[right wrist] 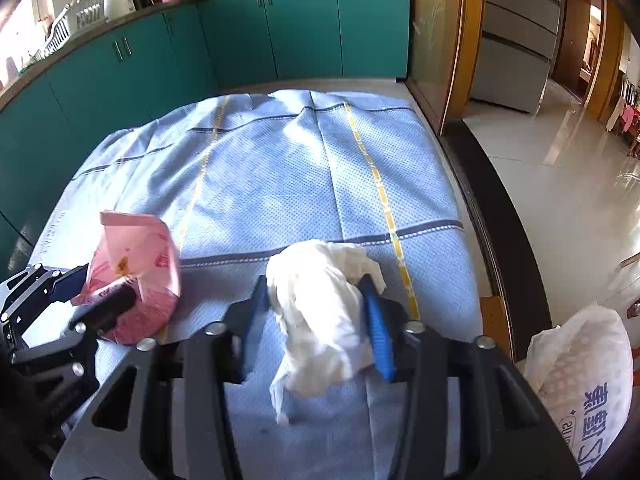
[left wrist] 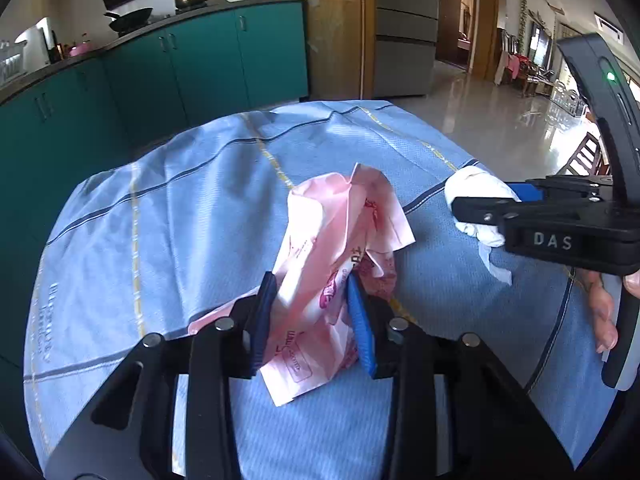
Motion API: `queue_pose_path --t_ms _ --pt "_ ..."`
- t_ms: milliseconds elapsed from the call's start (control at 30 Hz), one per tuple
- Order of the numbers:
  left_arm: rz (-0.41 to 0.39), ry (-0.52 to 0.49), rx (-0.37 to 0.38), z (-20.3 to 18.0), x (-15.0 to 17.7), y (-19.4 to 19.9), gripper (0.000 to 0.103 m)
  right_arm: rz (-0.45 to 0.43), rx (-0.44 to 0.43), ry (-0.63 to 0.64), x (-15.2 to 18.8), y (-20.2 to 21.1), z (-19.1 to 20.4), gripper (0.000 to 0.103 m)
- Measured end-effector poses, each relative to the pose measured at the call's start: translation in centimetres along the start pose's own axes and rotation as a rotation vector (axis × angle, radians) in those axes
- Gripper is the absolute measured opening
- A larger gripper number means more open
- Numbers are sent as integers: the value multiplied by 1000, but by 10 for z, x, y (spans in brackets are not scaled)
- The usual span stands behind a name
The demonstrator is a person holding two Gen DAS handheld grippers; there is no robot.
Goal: Collect trash
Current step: 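Grasp the pink plastic bag with the left tool while the right tool grasps the white tissue ball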
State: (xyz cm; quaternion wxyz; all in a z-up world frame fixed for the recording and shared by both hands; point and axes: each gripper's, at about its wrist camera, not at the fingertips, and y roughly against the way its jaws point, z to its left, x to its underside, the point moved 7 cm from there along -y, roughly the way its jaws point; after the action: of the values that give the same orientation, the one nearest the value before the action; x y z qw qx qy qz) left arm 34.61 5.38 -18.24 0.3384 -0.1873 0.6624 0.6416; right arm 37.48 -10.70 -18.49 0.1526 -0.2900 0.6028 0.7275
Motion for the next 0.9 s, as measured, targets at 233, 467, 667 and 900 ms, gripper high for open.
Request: queue_pose_path --t_ms 233,467,667,900 --pt "-31 106 -40 8 39 64 33 -79 -88 -31 50 73 5 33" --pt "36 174 4 -15 88 115 37 -30 -179 -66 117 110 22 36" --pt "38 149 -72 -12 98 118 66 -20 -120 -33 127 98 34 59" --pt "38 133 -78 -12 98 113 76 -30 -69 16 126 87 39 62"
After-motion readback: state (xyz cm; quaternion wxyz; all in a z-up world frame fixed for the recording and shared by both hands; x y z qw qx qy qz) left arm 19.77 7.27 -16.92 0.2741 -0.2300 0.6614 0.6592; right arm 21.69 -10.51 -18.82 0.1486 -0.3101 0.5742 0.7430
